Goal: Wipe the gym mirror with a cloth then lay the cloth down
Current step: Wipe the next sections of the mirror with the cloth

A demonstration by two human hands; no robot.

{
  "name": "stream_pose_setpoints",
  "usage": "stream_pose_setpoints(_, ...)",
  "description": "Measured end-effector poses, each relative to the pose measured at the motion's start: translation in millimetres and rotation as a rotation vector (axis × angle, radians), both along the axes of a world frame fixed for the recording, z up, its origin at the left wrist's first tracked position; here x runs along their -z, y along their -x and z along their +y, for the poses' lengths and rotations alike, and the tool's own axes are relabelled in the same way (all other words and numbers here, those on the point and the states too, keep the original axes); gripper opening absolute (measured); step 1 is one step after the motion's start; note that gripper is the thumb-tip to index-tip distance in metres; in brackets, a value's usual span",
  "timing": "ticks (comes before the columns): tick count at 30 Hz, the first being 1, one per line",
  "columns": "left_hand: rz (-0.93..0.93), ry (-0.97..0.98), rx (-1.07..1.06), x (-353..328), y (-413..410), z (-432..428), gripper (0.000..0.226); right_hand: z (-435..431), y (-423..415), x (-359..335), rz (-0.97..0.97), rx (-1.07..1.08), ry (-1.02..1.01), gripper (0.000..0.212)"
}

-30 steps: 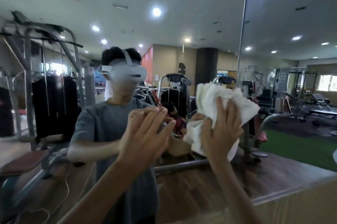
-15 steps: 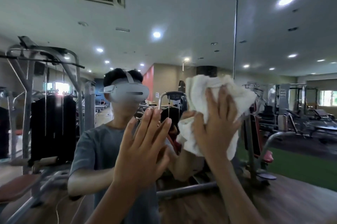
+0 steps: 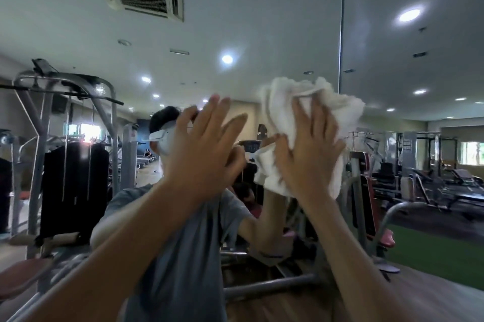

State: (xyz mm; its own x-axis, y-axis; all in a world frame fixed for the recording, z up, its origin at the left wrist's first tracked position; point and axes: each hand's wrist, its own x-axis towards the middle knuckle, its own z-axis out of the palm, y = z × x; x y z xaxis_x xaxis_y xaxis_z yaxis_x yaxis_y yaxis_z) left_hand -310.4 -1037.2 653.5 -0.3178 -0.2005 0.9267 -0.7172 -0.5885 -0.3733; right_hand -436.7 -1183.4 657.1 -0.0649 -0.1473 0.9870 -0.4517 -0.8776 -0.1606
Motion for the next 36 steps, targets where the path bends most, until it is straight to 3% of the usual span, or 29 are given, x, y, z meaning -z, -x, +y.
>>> stream_pose_setpoints(4,0.039,-0.015,-0.091,-7.6,-10.1,1.5,0.061,-11.4,10.4,44.5,0.353,-0.009,0.456,0.061)
stream_pose_setpoints(6,0.031,-0.029,-0.118,-3.7,-8.2,0.5,0.06,-42.7,38.0,57.0,0.457,0.011,0.572,0.059)
stream_pose_setpoints(8,0.038,-0.033,-0.133,-2.3,-5.1,-1.6,0.061,-66.4,55.5,43.4,0.358,0.024,0.434,0.056)
stream_pose_setpoints(11,0.039,-0.034,-0.145,-1.1,-3.0,-2.2,0.06,-59.4,42.6,-16.8,-0.003,-0.027,0.077,0.058)
stream_pose_setpoints(14,0.038,-0.029,-0.101,-0.8,-3.9,-0.3,0.059,-22.7,10.7,-59.2,-0.069,0.013,0.021,0.061)
stream_pose_setpoints(17,0.032,0.0,-0.052,-2.2,-4.5,-0.2,0.061,-9.6,2.3,-39.2,0.167,0.049,0.331,0.062)
stream_pose_setpoints(20,0.024,0.013,-0.036,-2.9,-4.1,-0.5,0.066,-42.9,33.0,-11.2,0.557,0.049,0.744,0.064)
stream_pose_setpoints(21,0.03,0.008,-0.049,-2.8,-3.1,-1.0,0.066,-60.0,48.3,-14.7,0.647,0.064,0.787,0.065)
stream_pose_setpoints(24,0.049,0.005,-0.067,-2.2,0.1,-2.9,0.068,-92.3,75.7,-59.4,0.59,0.106,0.536,0.069)
stream_pose_setpoints(28,0.101,0.06,-0.094,-2.9,0.8,-0.9,0.079,-41.7,39.4,-134.8,0.107,0.005,0.066,0.072)
stream_pose_setpoints(30,0.138,0.088,-0.094,-3.2,0.8,0.8,0.08,0.0,8.3,-143.1,0.04,0.03,0.022,0.073)
stream_pose_setpoints(32,0.157,0.1,-0.081,-3.0,-0.2,1.8,0.078,23.4,-12.4,-124.9,0.155,0.054,0.24,0.068)
stream_pose_setpoints(36,0.175,0.125,-0.041,-3.6,-0.6,1.9,0.077,-9.1,12.6,-72.2,0.596,0.034,0.804,0.056)
